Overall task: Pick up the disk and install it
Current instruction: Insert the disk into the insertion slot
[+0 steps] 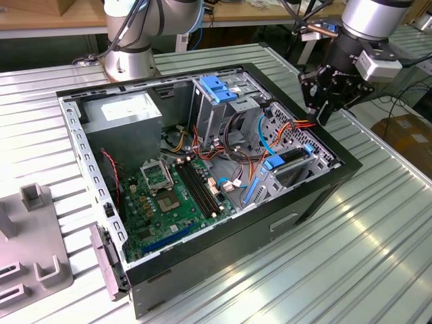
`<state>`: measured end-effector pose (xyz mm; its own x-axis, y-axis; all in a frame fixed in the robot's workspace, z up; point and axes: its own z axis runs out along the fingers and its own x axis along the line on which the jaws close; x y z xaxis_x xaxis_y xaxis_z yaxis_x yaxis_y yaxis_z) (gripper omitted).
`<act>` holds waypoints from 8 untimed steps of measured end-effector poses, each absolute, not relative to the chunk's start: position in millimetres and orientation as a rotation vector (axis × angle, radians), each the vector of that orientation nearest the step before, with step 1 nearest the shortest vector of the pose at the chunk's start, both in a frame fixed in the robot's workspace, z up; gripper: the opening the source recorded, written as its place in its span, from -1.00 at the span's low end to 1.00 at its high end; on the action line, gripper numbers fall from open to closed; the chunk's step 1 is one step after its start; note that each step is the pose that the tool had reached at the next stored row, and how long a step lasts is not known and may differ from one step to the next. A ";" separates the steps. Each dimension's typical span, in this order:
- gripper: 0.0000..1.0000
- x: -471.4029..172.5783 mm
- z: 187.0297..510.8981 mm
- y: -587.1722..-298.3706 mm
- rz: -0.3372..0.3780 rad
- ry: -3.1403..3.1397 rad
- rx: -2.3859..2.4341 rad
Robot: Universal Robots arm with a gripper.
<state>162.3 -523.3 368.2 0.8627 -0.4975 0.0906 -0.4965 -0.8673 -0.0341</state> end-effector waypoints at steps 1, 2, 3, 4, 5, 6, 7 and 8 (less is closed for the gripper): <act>-0.38 162.3 367.7 -523.1 -0.148 0.805 -3.017; -0.38 162.7 367.4 -522.8 -0.148 0.805 -3.014; -0.38 163.4 367.3 -522.7 -0.148 0.804 -3.014; -0.38 164.9 367.0 -522.7 -0.150 0.801 -3.014; -0.38 165.5 366.8 -522.6 -0.156 0.800 -3.013; -0.38 165.7 366.2 -521.3 -0.166 0.797 -3.011; -0.38 165.7 365.6 -520.1 -0.170 0.787 -3.012; -0.38 165.7 365.6 -520.1 -0.172 0.783 -3.013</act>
<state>165.7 -520.1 365.6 0.8677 -0.4867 0.1009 -0.4841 -0.8736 -0.0508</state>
